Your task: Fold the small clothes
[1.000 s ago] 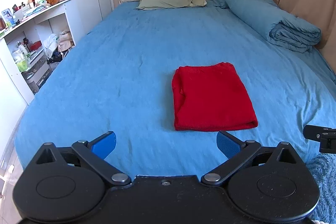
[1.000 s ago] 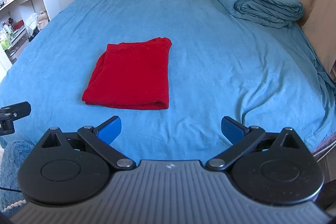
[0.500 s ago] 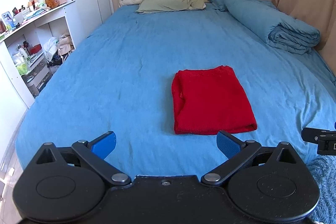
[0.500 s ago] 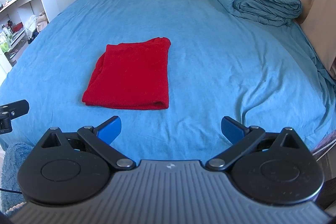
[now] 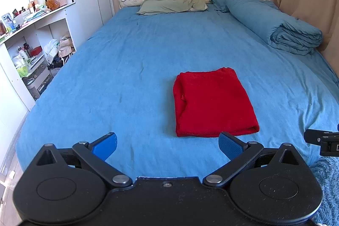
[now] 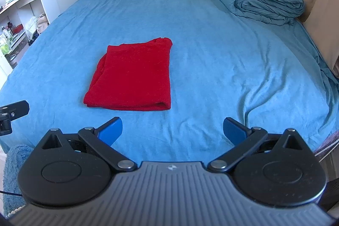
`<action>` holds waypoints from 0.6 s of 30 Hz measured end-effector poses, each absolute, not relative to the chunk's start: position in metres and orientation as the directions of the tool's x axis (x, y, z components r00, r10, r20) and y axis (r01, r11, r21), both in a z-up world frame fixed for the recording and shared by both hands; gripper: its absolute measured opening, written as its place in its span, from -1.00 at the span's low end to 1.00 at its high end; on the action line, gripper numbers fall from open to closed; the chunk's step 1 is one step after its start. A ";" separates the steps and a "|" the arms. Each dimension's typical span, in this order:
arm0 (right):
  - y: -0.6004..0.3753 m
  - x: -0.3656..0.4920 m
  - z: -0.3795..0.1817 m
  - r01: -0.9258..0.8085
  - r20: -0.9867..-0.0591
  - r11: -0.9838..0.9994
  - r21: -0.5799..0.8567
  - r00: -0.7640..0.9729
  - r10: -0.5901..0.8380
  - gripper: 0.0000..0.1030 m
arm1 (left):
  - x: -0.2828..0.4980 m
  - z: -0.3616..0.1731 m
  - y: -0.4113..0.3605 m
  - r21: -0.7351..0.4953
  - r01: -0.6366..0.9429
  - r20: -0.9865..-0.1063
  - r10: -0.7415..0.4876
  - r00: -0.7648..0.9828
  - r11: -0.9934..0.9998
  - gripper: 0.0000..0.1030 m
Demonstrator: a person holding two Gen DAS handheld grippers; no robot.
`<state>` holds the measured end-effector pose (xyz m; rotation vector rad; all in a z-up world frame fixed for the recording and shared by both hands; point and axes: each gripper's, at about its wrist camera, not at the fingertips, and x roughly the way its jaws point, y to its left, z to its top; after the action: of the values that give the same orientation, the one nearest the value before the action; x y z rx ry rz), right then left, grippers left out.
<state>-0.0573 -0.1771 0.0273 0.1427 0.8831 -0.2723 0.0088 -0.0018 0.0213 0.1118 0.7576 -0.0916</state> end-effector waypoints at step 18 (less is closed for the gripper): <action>-0.169 -0.059 0.029 0.303 -0.771 0.953 -0.006 0.605 -0.198 1.00 | 0.007 0.025 0.000 0.065 0.128 -0.655 -0.055 0.754 0.990 1.00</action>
<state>-0.0587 -0.1686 0.0288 0.1298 0.8747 -0.2908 0.0068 0.0004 0.0247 0.1079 0.7103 -0.1003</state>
